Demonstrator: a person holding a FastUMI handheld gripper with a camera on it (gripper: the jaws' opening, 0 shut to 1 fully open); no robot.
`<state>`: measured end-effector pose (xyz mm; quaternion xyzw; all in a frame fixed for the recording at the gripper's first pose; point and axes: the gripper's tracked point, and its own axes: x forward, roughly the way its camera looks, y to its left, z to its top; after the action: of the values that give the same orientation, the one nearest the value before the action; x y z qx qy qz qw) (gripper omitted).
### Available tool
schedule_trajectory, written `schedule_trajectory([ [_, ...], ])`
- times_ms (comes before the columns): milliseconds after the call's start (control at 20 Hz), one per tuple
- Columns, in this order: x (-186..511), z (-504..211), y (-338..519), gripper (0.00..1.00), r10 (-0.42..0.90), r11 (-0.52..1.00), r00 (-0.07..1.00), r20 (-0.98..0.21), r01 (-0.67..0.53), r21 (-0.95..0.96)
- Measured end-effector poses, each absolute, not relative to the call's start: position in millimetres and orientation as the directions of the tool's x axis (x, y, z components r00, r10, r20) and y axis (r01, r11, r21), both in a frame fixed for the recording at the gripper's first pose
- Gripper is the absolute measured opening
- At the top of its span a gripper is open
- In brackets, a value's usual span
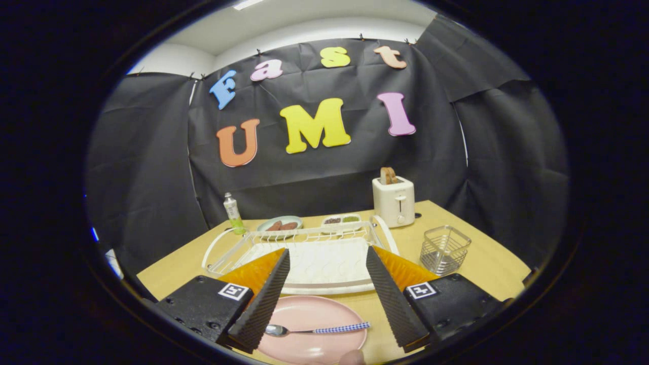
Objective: Take the plate from the dish rack, then take the spoon from the basket and place it into the plate.
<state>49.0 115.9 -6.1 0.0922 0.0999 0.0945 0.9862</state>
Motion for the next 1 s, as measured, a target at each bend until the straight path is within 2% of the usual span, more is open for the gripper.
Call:
schedule_trajectory([
  [400, 6, 45, 101, 0.98, 0.177, 0.982, 0.984, 0.004, -0.177, 0.069],
  [1000, -23, 47, 95, 0.99, 0.185, 0.980, 0.982, 0.033, -0.187, 0.074],
])
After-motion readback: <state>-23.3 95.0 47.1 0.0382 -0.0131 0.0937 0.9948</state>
